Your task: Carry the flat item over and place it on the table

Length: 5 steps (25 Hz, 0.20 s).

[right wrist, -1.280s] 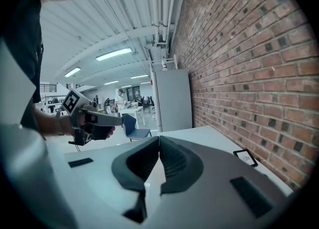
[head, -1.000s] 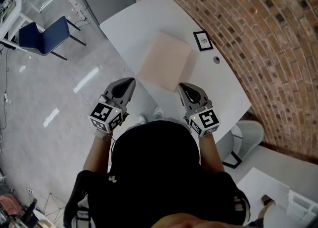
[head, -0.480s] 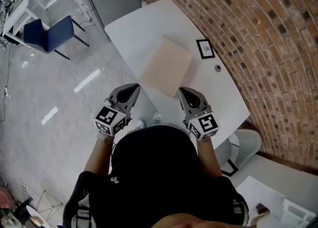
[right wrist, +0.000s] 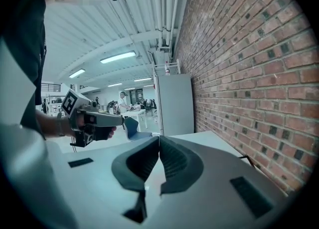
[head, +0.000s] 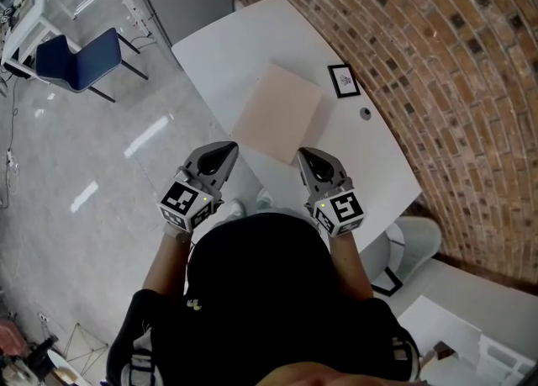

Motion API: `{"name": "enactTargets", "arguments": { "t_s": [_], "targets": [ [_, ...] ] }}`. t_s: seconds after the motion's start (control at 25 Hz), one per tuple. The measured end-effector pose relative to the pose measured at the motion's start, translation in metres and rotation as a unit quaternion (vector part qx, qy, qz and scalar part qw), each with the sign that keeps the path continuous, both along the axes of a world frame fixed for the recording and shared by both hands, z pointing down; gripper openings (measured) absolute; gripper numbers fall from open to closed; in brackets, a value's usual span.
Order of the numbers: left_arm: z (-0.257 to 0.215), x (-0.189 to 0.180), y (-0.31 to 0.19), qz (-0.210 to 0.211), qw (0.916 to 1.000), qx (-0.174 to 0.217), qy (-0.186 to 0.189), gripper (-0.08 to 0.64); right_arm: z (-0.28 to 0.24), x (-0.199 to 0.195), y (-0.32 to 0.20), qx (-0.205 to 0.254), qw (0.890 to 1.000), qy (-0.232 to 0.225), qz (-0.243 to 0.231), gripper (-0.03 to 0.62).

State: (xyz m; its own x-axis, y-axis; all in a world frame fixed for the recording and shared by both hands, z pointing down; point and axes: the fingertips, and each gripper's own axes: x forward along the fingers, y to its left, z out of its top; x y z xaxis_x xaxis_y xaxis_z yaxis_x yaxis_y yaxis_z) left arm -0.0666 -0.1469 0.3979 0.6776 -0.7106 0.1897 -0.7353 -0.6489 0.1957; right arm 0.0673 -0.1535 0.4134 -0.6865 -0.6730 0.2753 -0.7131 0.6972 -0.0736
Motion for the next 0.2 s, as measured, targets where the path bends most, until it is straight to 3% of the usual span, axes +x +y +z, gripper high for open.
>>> {"name": "enactTargets", "arguments": {
  "t_s": [0.2],
  "targets": [
    [0.0037, 0.0123, -0.0001, 0.007, 1.0000, -0.002, 0.006, 0.003, 0.0079, -0.0052, -0.0005, -0.002, 1.000, 0.015, -0.016, 0.011]
  ]
}}
